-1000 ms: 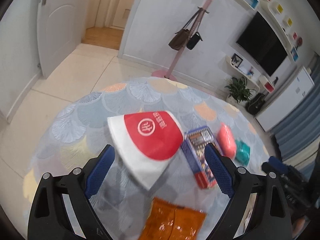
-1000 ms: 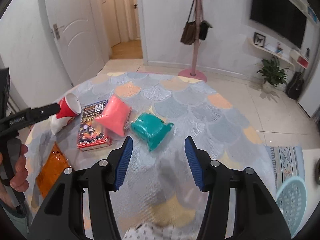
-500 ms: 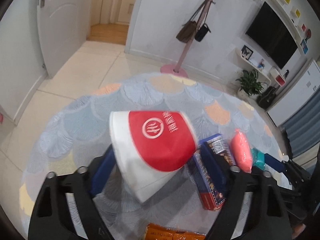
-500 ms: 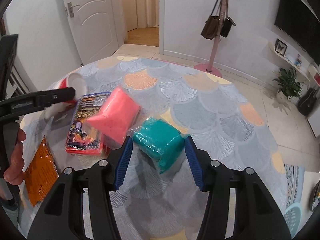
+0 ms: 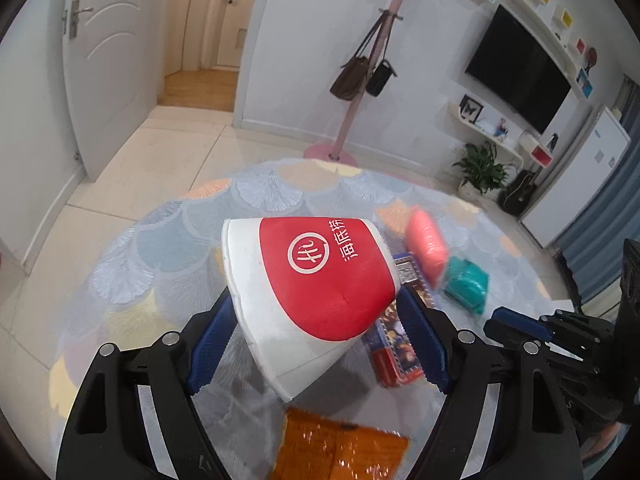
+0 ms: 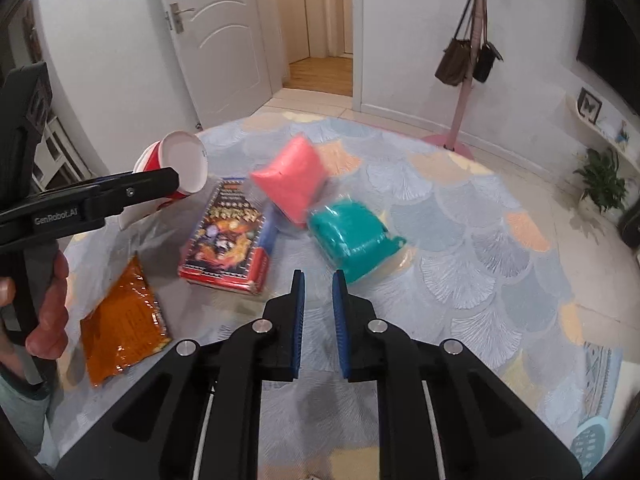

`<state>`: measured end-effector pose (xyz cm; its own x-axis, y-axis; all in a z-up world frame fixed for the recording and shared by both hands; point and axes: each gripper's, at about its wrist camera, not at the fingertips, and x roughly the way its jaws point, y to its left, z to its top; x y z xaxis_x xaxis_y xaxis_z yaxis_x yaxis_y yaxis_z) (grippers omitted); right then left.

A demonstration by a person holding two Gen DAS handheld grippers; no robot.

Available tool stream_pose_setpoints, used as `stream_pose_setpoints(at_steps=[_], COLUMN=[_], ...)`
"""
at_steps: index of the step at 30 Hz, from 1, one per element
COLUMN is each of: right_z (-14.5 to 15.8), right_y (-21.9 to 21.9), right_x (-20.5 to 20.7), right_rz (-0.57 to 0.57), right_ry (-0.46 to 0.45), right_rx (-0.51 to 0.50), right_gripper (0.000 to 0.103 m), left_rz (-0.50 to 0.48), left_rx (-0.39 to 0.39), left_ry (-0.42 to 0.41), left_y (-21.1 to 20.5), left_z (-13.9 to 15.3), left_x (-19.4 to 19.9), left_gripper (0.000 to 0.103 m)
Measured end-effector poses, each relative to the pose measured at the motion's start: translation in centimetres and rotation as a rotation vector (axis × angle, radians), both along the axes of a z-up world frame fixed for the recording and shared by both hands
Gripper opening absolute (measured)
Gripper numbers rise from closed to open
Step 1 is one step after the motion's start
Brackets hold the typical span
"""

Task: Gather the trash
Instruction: 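Grasp the teal plastic packet with the right gripper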

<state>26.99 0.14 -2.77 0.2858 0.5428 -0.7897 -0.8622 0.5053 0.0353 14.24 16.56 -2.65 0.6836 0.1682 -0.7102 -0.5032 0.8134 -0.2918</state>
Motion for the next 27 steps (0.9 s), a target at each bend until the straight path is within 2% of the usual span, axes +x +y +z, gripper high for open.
stream_pose_setpoints(at_steps=[2,3,4,6,12,14,16,19,22,27], right_z=[0.6,0.7,0.9,1.0,-0.7,-1.5,-1.8,-1.6,-0.4,3.5], right_y=[0.6,0.9,1.3,1.8,3.9,4.3,4.4,3.7,2.5,-1.8], right_x=[-0.2,-0.2,0.0,0.3,3.2,3.9,3.9,3.2,2.7,1.2], right_rz=[-0.005,-0.012,-0.023,-0.025,0.004,0.015,0.029,0.022,0.002,-0.055], right_ry=[-0.048,-0.074,-0.106,-0.136,-0.094,-0.051,-0.032,-0.039,-0.044,-0.087], right_rx=[-0.011,-0.018,-0.024,-0.018,-0.073,-0.073,-0.07,-0.051,-0.017,0.055], right_gripper=[0.02,0.031,0.05,0.063,0.063,0.056,0.041,0.038,0.037,0.037], left_rz=[0.005,0.005,0.004,-0.004,-0.017,-0.021,-0.023,-0.027,-0.043,-0.105], left_rx=[0.001,0.004,0.007,0.017,0.02,0.023,0.023,0.025,0.037,0.058], left_ry=[-0.02,-0.027,-0.032,-0.045,-0.044,-0.038,-0.033,-0.031,-0.039,-0.066], left_y=[0.0,0.0,0.0,-0.1,0.2,0.3,0.4,0.2,-0.5,-3.5], left_z=[0.7,1.0,1.2,1.6,1.5,1.3,1.1,1.3,2.0,4.0], left_x=[-0.7,-0.9,-1.0,-1.4,-1.3,-1.1,-1.1,-1.0,-1.0,-0.7], left_gripper=[0.077,0.077,0.077,0.077,0.077,0.077,0.077,0.077,0.077,0.077])
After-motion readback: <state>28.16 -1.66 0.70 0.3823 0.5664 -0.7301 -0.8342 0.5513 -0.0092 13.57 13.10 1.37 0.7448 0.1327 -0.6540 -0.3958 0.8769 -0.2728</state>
